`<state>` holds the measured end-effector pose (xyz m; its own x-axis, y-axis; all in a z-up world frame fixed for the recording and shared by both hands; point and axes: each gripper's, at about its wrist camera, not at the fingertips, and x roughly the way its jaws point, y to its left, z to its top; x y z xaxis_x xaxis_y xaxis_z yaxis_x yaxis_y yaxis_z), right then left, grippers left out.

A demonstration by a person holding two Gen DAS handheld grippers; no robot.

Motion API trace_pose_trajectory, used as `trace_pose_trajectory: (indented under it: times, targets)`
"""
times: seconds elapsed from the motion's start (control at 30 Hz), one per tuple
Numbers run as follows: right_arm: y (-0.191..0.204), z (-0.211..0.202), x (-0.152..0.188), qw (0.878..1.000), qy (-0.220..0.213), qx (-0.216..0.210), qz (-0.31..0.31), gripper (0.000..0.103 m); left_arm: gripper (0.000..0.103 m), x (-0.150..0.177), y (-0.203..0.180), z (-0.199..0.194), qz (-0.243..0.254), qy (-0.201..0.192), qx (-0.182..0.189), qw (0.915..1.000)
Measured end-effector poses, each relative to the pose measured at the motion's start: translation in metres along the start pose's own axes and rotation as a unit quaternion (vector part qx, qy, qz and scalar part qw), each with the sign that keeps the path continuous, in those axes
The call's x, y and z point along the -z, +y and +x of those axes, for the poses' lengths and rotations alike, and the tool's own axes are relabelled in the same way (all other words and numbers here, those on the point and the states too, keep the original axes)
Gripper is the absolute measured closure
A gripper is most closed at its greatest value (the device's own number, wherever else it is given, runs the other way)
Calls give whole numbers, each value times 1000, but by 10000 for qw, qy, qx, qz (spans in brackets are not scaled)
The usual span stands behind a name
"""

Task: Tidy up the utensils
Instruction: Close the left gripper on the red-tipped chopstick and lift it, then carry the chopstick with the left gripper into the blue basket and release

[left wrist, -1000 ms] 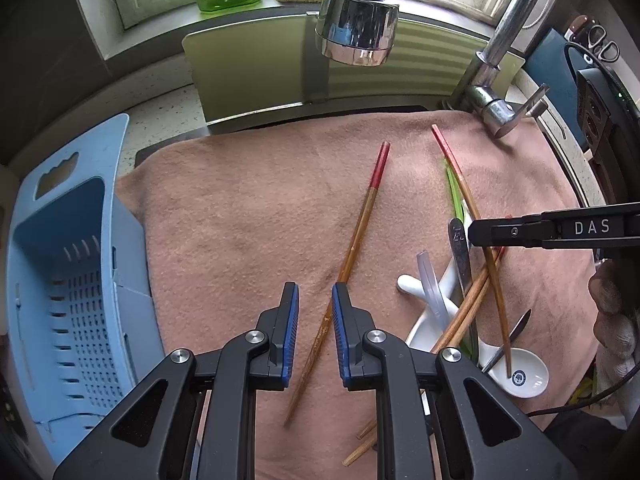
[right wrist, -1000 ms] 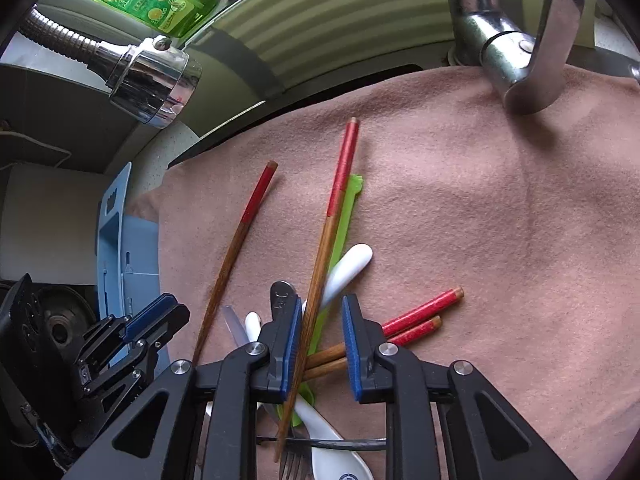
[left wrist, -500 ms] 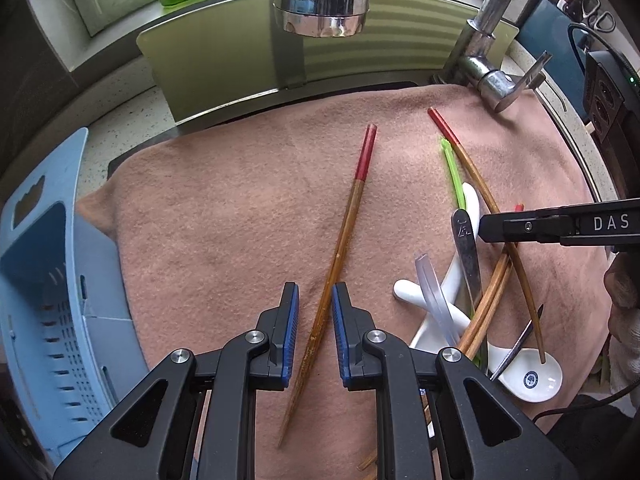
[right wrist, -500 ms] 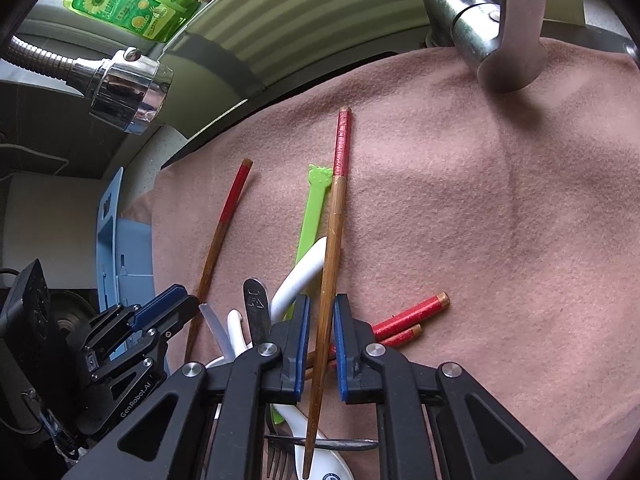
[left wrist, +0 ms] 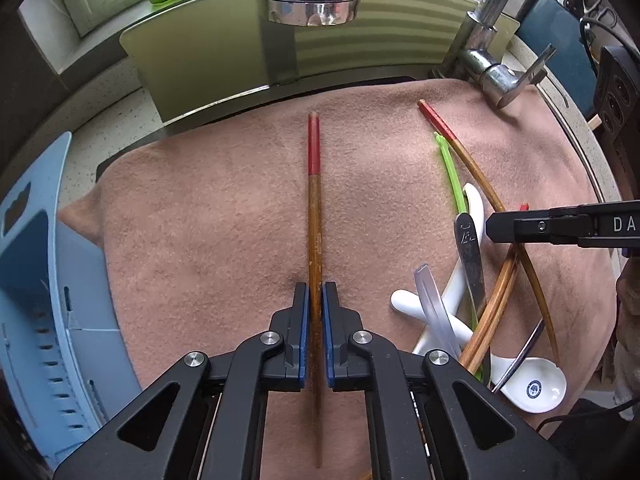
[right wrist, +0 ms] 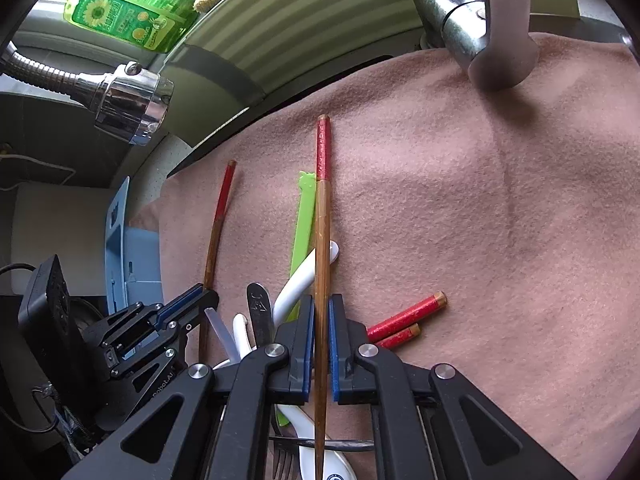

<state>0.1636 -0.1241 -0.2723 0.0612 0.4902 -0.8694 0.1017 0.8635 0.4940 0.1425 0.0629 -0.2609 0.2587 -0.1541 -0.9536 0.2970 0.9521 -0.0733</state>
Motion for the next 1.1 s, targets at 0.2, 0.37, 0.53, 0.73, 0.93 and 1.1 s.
trace_pose_trajectory:
  times: [0.2,0.37,0.53,0.73,0.93,1.1]
  targets:
    - [-3,-6,2,9999,-100,-118,55,97,98,5,14,-8,-395,-128,283,9987]
    - [-9,-14,3,9997,-166,-163,104,97,98,7,14,-4,-430,-102,381,9983]
    - [-8,-25,10,9992,-288,-254,123,97,98,11,18,-21,-475,-273,402,9977]
    - [-1,-46,18,9980,-443,-451,85,97,98,17,23,-50,-584,-524,530,9955]
    - [26,-60,38,9967,-476,-625,-219,97,98,39,47,-94,-801,-877,495,9917]
    - [73,-64,50,9932,-548,-765,-691,97,98,63,81,-123,-1118,-1075,329,9874]
